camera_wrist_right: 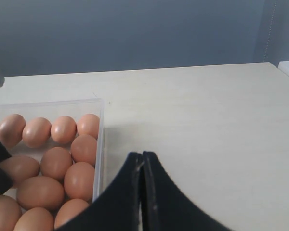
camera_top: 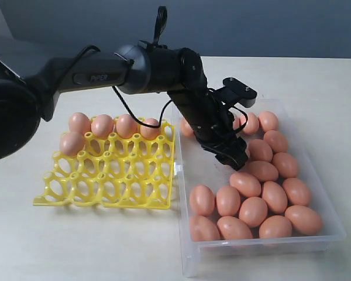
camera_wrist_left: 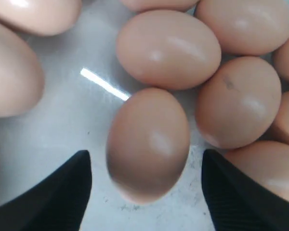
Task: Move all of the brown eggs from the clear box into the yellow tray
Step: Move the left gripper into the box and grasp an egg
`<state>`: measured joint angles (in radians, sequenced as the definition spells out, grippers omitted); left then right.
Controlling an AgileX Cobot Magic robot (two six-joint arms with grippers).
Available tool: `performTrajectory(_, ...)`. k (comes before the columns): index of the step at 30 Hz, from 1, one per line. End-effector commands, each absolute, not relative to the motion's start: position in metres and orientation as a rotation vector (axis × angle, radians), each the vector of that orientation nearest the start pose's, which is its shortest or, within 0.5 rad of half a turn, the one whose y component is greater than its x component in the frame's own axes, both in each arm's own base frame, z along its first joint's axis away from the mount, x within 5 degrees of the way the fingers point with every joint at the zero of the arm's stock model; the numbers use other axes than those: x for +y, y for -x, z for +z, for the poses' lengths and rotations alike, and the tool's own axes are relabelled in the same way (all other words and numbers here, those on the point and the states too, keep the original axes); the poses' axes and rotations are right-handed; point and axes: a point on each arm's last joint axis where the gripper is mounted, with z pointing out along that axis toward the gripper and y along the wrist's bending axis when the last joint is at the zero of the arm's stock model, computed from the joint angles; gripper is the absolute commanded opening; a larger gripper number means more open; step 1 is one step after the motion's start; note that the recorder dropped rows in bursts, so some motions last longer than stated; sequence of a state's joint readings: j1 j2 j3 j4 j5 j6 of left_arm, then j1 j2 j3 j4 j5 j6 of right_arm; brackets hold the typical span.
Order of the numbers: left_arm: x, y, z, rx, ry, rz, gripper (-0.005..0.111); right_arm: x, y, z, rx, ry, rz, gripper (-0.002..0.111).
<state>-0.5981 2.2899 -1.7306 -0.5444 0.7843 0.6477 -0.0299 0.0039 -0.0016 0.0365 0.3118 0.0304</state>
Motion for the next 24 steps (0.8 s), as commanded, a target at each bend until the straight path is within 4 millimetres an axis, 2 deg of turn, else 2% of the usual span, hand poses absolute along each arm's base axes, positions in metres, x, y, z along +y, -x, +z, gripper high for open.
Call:
performTrajectory(1, -0.302, -0.374, 0.133, 2.492, -1.255, -0.597, 0.062, -0.001, -0.054, 0.186, 1.787, -0.072, 0.031, -0.001)
performTrajectory(13, -0.308, -0.387, 0.150, 2.377, -1.265, -0.559, 0.061, -0.001, -0.054, 0.186, 1.787, -0.072, 0.031, -0.001)
performTrajectory(19, -0.311, -0.389, 0.134, 2.422, -1.349, -0.571, 0.061, -0.001, -0.054, 0.186, 1.787, -0.072, 0.031, -0.001)
performTrajectory(24, -0.311, -0.390, 0.134, 2.415, -1.382, -0.538, 0.061, -0.001, -0.054, 0.186, 1.787, -0.072, 0.031, -0.001)
